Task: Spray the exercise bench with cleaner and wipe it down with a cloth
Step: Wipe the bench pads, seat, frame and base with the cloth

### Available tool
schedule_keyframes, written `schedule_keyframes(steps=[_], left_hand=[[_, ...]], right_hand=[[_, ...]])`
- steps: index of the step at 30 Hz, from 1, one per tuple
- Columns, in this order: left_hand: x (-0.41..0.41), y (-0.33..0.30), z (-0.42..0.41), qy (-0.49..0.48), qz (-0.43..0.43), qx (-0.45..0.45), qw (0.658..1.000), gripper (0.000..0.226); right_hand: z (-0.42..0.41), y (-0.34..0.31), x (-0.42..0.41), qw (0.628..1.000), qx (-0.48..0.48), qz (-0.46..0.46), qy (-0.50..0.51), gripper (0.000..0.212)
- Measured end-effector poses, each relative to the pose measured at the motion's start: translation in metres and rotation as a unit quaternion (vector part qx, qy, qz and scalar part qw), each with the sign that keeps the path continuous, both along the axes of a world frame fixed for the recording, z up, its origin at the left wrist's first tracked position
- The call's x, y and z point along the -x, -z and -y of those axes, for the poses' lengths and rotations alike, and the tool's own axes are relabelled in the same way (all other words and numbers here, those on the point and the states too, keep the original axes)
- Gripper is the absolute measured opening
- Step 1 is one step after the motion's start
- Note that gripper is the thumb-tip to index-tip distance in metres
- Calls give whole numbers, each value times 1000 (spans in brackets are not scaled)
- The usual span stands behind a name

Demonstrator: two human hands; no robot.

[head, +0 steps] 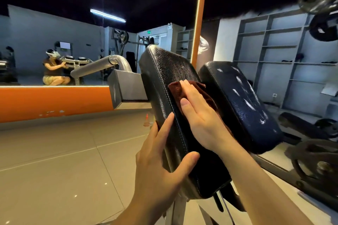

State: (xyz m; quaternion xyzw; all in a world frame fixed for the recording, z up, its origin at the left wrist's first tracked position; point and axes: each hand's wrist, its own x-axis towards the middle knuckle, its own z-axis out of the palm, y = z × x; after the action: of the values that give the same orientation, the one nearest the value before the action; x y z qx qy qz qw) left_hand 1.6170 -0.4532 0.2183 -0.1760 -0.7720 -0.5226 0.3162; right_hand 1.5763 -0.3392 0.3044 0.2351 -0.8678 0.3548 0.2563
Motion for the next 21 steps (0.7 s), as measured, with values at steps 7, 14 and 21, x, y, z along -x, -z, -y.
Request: schedule_keyframes(steps=[7, 14, 21], left_hand=[[6, -3, 2, -7, 3, -9, 1000, 81], [-4, -11, 3, -5, 7, 18, 1000, 74], [-8, -8, 0, 12, 1, 11, 1000, 71]], right_hand=[[27, -70, 93, 998, -33, -29, 37, 51], [11, -40, 59, 998, 13, -18, 66, 50], [-7, 35, -26, 999, 11, -14, 33, 49]])
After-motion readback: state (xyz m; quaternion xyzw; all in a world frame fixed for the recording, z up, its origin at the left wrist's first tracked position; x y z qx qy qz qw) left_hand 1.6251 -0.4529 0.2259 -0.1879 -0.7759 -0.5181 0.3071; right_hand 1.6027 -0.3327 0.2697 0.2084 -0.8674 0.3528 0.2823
